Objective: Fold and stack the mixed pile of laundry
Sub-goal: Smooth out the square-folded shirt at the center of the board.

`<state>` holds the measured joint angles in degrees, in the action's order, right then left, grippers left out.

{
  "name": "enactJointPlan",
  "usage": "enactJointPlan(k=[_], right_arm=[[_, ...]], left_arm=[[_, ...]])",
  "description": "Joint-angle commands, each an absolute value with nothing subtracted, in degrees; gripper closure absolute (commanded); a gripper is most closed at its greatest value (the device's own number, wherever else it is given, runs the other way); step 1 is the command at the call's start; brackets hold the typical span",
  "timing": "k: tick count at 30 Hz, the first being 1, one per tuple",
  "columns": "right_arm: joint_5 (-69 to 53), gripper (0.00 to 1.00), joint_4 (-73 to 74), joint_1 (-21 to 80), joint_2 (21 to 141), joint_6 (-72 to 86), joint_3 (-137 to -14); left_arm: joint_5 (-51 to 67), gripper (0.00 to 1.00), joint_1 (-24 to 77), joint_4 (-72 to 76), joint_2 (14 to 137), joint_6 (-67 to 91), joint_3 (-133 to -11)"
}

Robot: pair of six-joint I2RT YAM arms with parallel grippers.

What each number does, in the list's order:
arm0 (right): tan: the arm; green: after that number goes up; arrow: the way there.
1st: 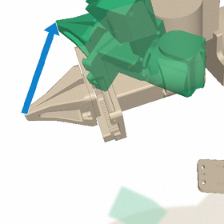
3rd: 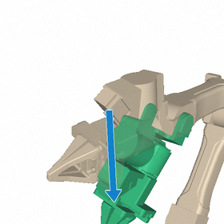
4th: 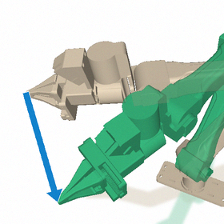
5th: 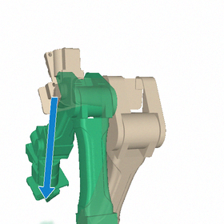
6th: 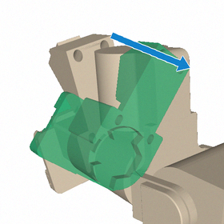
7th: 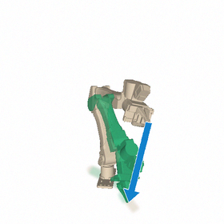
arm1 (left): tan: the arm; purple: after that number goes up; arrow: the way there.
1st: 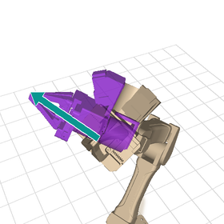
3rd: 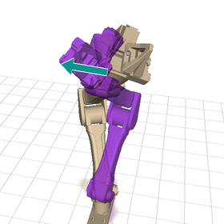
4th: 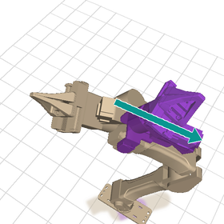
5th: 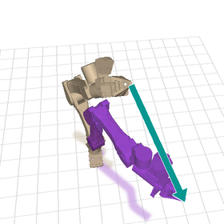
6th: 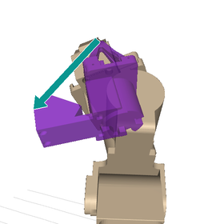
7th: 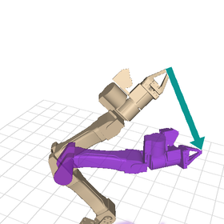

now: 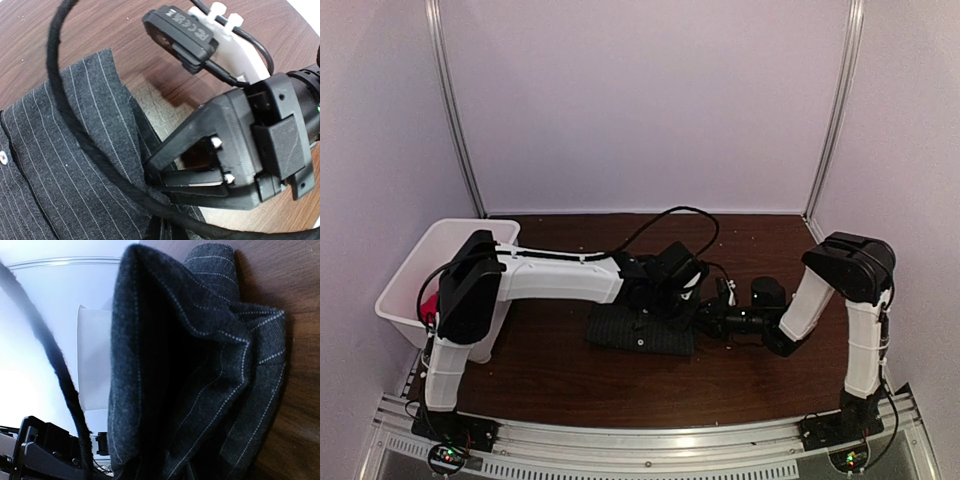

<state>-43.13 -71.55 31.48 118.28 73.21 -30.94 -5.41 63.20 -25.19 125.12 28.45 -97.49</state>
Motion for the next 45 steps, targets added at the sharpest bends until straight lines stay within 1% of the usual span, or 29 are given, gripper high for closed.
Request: enactJointPlan(k=[1,3,4,5,8,9,10,13,18,21,23,29,32,36,40,43,44,45], right_arm=[[-41.8,0.8,-75.7,32.4,119.9,75.3,-32.8],[-41.9,0.93,-77.7,32.4,120.3,76.4,-32.1],[-42.0,0.98,-78.6,32.3,120.6,77.0,-31.8],[-42.1,1.0,-79.0,32.3,120.6,77.1,-31.5],[-42.1,1.0,-79.0,32.2,120.6,76.9,-30.5],[-42.3,1.0,-78.9,32.1,120.7,76.8,-30.4],[-42.5,1.0,-79.0,32.1,120.7,76.7,-30.2],[-43.1,1.0,-78.3,32.0,120.0,76.0,-29.5],[-44.4,1.0,-71.2,31.3,116.7,71.5,-28.9],[-45.0,1.0,-64.5,31.1,114.5,67.5,-29.4],[-45.6,1.0,-61.3,31.0,113.5,65.8,-30.1],[-45.9,1.0,-49.8,30.8,110.9,59.7,-33.0],[-46.2,1.0,-46.3,30.8,110.7,57.9,-34.3],[-46.5,1.0,-43.7,30.8,110.6,56.8,-35.5],[-46.6,1.0,-41.2,30.8,110.4,55.9,-36.5],[-46.7,1.0,-39.4,30.8,110.2,55.1,-37.3],[-46.8,1.0,-38.7,30.7,110.2,54.7,-37.7],[-46.8,1.0,-37.9,30.8,110.2,54.4,-38.0]], left_arm=[[-4.0,1.0,62.9,-21.5,122.3,28.2,-96.7],[-3.9,0.99,62.7,-21.7,122.1,28.1,-96.4],[-3.9,0.95,62.5,-21.7,121.8,28.1,-96.0],[-4.0,0.9,62.2,-21.7,121.2,28.2,-95.3],[-4.0,0.67,60.4,-20.2,117.5,27.5,-91.6],[-3.6,0.61,59.6,-19.5,115.9,27.2,-89.9],[-3.3,0.57,58.7,-18.9,114.1,27.0,-88.2],[-1.6,0.5,55.5,-16.1,107.3,27.0,-81.2],[2.5,0.48,47.6,-12.8,100.2,28.0,-70.2],[4.9,0.53,42.5,-12.0,98.9,29.2,-65.0],[5.5,0.54,41.0,-11.1,98.2,29.2,-62.8],[4.2,0.57,39.7,-11.8,99.2,32.0,-60.2],[7.3,0.56,39.5,-9.2,100.2,32.4,-58.8],[12.0,0.59,39.5,-4.9,101.7,33.0,-57.8],[12.4,0.6,39.4,-4.8,103.8,33.1,-58.8],[10.8,0.53,39.4,-6.0,104.6,33.6,-59.7],[10.9,0.54,39.4,-5.9,104.8,33.6,-59.8],[10.9,0.57,39.4,-6.0,104.9,33.5,-59.9]])
